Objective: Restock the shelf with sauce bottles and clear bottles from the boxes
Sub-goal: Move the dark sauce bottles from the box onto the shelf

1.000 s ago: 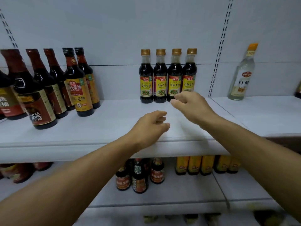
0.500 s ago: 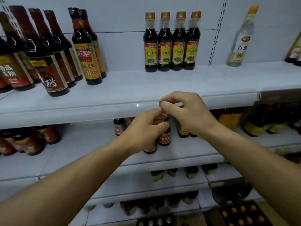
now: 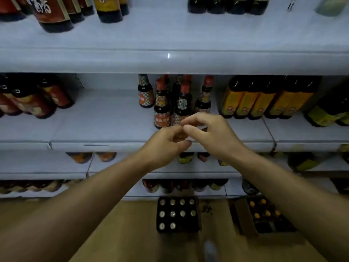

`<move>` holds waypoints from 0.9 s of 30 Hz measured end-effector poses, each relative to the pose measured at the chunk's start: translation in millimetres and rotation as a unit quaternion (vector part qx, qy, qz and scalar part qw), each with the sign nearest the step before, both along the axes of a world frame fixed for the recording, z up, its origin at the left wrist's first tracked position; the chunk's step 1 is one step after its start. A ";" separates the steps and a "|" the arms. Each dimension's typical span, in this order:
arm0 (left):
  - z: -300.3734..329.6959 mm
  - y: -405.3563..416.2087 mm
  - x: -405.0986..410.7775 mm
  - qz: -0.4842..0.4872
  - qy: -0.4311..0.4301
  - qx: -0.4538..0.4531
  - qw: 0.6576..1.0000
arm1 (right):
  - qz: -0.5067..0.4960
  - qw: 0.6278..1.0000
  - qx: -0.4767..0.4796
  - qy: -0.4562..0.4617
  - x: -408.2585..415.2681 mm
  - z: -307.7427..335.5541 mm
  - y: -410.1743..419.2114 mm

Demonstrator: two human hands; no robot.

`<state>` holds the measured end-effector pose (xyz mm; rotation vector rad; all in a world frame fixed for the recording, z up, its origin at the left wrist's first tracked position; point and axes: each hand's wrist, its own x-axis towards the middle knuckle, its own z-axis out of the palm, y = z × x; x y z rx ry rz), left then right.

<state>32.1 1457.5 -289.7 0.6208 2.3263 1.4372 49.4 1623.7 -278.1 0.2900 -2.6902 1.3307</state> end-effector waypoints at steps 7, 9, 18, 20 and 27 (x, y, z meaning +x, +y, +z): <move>-85.0 -11.5 6.1 0.050 -0.091 -0.015 0.994 | 0.032 0.995 0.042 -0.085 1.4 -85.8 -5.6; -113.2 -16.5 9.6 0.072 -0.111 -0.036 0.990 | 0.044 0.991 0.057 -0.109 0.1 -114.7 -10.3; -246.4 -30.9 29.1 0.146 -0.185 -0.117 0.965 | 0.096 0.966 0.118 -0.210 0.1 -250.5 -25.8; -276.7 -32.4 32.0 0.150 -0.204 -0.150 0.956 | 0.109 0.957 0.136 -0.231 0.7 -285.2 -29.3; -386.1 -38.8 45.0 0.134 -0.225 -0.208 0.942 | 0.161 0.934 0.186 -0.260 14.0 -405.5 -39.2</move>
